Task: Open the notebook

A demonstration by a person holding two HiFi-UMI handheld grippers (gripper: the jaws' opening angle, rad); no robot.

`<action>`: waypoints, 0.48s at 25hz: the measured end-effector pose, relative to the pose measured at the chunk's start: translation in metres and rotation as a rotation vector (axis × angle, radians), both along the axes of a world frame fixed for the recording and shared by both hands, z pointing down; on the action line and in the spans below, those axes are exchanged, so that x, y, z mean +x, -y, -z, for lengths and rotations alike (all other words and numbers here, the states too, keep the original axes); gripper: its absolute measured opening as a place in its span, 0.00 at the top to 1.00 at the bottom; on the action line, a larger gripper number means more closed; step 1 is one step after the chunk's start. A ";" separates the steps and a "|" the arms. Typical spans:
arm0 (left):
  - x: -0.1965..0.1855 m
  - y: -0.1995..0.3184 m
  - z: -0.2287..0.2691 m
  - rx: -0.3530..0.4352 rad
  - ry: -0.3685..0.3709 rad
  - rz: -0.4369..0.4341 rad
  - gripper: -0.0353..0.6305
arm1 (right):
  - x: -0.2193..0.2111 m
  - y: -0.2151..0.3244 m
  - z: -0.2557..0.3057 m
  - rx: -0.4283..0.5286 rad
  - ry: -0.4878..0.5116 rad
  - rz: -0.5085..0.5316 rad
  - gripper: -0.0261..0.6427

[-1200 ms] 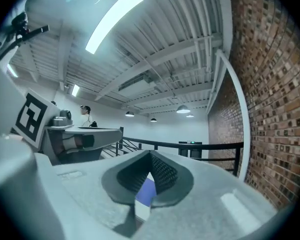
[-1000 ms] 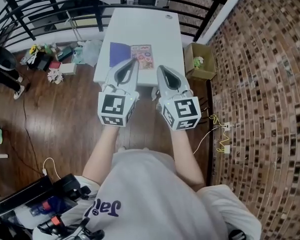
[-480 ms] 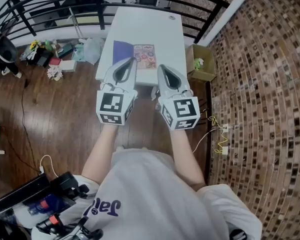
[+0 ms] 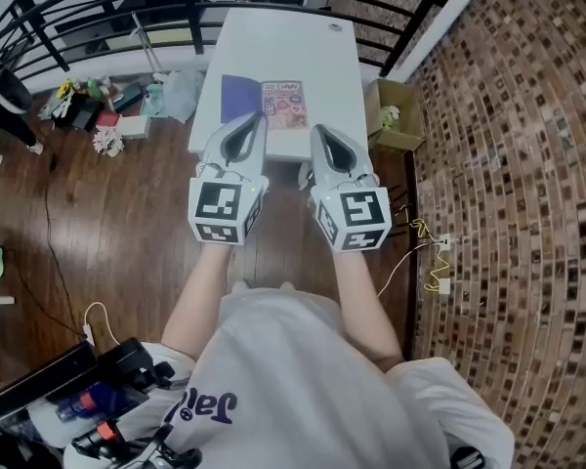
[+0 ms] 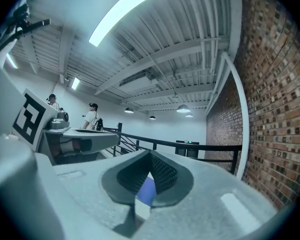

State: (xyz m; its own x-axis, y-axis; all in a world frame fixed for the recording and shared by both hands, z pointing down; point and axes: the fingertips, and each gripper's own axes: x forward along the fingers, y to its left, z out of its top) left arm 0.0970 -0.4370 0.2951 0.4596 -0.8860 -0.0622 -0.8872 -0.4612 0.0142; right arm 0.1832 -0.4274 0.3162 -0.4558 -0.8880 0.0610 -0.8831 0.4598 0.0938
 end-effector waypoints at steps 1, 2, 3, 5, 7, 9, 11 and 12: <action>0.000 0.000 0.000 0.002 0.001 0.000 0.92 | 0.001 0.000 -0.001 -0.002 0.000 -0.002 0.97; 0.000 -0.001 0.000 0.004 0.001 0.001 0.92 | 0.001 0.000 -0.002 -0.003 0.000 -0.003 0.97; -0.001 -0.001 0.000 0.004 0.002 0.002 0.92 | 0.000 0.000 -0.002 -0.003 0.000 -0.003 0.97; -0.003 -0.002 0.000 0.002 0.003 0.005 0.92 | -0.001 -0.001 -0.002 -0.002 -0.002 -0.001 0.97; -0.005 -0.002 0.000 -0.004 0.004 0.011 0.92 | -0.004 -0.002 -0.001 -0.002 -0.003 0.004 0.97; -0.007 -0.001 -0.001 -0.006 0.002 0.016 0.92 | -0.006 -0.002 -0.002 -0.004 -0.002 0.007 0.97; -0.009 -0.002 -0.002 -0.006 0.000 0.018 0.92 | -0.007 -0.003 -0.002 -0.004 -0.002 0.008 0.97; -0.009 -0.001 -0.003 -0.006 -0.001 0.018 0.92 | -0.007 -0.002 -0.002 -0.003 -0.002 0.007 0.97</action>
State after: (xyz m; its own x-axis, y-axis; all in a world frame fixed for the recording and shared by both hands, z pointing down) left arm 0.0880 -0.4355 0.2978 0.4438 -0.8943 -0.0572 -0.8951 -0.4454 0.0181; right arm 0.1760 -0.4250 0.3186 -0.4623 -0.8844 0.0645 -0.8794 0.4665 0.0944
